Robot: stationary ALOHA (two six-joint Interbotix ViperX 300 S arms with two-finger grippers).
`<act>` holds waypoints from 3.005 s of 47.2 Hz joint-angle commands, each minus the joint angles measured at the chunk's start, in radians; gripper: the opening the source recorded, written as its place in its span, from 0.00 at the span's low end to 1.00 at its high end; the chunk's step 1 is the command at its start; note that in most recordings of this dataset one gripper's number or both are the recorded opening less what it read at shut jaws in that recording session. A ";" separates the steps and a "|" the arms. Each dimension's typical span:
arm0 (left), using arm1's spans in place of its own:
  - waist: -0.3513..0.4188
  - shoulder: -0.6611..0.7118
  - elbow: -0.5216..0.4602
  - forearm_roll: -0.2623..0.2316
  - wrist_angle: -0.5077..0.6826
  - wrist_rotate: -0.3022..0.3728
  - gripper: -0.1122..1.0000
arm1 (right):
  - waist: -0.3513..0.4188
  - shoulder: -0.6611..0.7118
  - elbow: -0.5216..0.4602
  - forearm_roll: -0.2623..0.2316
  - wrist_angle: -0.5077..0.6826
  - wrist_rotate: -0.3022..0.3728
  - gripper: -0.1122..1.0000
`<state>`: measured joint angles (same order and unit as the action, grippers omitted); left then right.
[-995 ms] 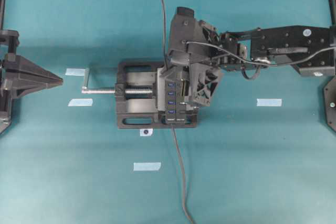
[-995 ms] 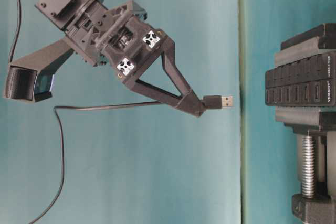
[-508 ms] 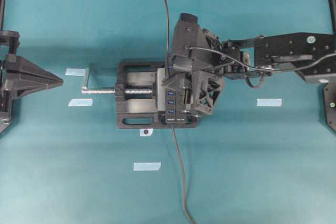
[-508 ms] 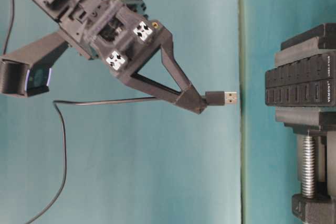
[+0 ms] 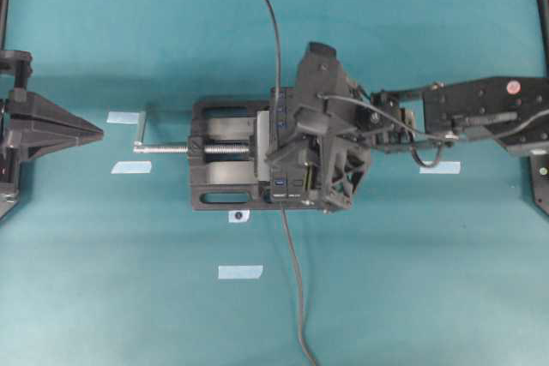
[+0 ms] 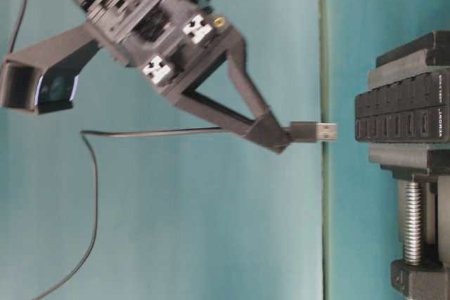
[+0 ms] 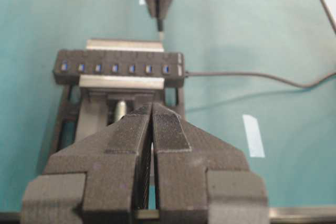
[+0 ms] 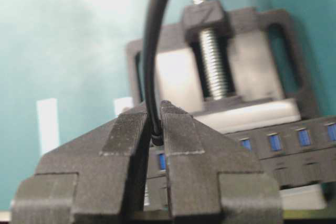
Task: Insert the USB into the front port of the fixed hub.
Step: 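Carry the plug back and align it with the hub's front port, then push the USB plug into the hub port with the right gripper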
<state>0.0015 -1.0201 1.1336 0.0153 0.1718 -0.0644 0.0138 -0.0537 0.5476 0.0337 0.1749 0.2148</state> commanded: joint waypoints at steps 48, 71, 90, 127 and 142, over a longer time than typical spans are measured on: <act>0.003 0.009 -0.012 0.003 -0.015 -0.006 0.10 | 0.017 0.089 0.043 0.002 -0.118 0.032 0.16; 0.003 0.009 -0.009 0.003 -0.015 -0.008 0.10 | 0.009 0.091 0.048 0.000 -0.106 0.032 0.16; 0.003 0.006 -0.008 0.002 -0.015 -0.008 0.10 | -0.003 0.095 0.051 -0.015 -0.103 0.031 0.16; 0.003 0.003 -0.002 0.002 -0.017 -0.008 0.10 | 0.048 0.106 0.043 -0.008 -0.054 0.034 0.16; 0.003 0.003 -0.002 0.002 -0.018 -0.008 0.10 | 0.046 0.126 0.040 -0.008 -0.051 0.034 0.16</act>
<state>0.0015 -1.0216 1.1428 0.0169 0.1641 -0.0706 0.0414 0.0721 0.5937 0.0230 0.1166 0.2378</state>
